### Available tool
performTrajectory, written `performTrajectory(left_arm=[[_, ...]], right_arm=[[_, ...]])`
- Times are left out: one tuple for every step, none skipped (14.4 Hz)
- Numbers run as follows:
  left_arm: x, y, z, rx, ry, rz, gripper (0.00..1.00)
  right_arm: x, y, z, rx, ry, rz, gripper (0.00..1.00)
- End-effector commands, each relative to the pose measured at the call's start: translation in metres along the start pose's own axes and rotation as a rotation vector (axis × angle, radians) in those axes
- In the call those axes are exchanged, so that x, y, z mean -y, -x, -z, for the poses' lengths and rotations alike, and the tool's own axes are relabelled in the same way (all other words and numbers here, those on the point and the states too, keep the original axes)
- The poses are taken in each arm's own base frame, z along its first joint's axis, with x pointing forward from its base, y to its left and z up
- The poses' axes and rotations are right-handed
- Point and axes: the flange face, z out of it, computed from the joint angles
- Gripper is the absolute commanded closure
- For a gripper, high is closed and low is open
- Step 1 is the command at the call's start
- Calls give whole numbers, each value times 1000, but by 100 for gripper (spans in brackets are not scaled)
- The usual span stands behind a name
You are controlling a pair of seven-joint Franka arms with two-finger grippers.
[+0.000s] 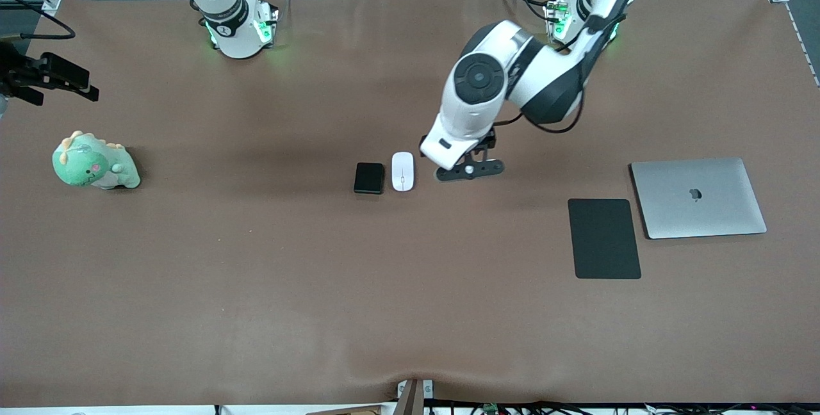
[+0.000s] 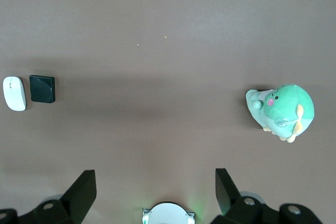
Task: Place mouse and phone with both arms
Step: 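Reach the left gripper down over the white mouse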
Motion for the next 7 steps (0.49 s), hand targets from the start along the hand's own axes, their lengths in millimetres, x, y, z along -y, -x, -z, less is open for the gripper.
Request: performTrajectory(left_arm=[[-32, -3, -16, -69, -17, 39, 0], [-41, 0, -27, -85, -22, 45, 0], [-53, 5, -43, -100, -22, 43, 0], [-64, 10, -55, -123, -12, 46, 0], [-76, 15, -66, -150, 14, 49, 0], [-84, 18, -78, -172, 25, 45, 0], [-91, 24, -90, -193, 19, 18, 0]], right_arm=[[-3, -2, 3, -8, -18, 1, 0], [-3, -2, 3, -8, -17, 4, 0], [-3, -2, 3, -8, -17, 4, 0], [-3, -3, 2, -7, -19, 4, 0], [-2, -3, 2, -6, -18, 5, 0], [-2, -3, 2, -6, -18, 7, 0], [-3, -5, -2, 3, -19, 6, 0]])
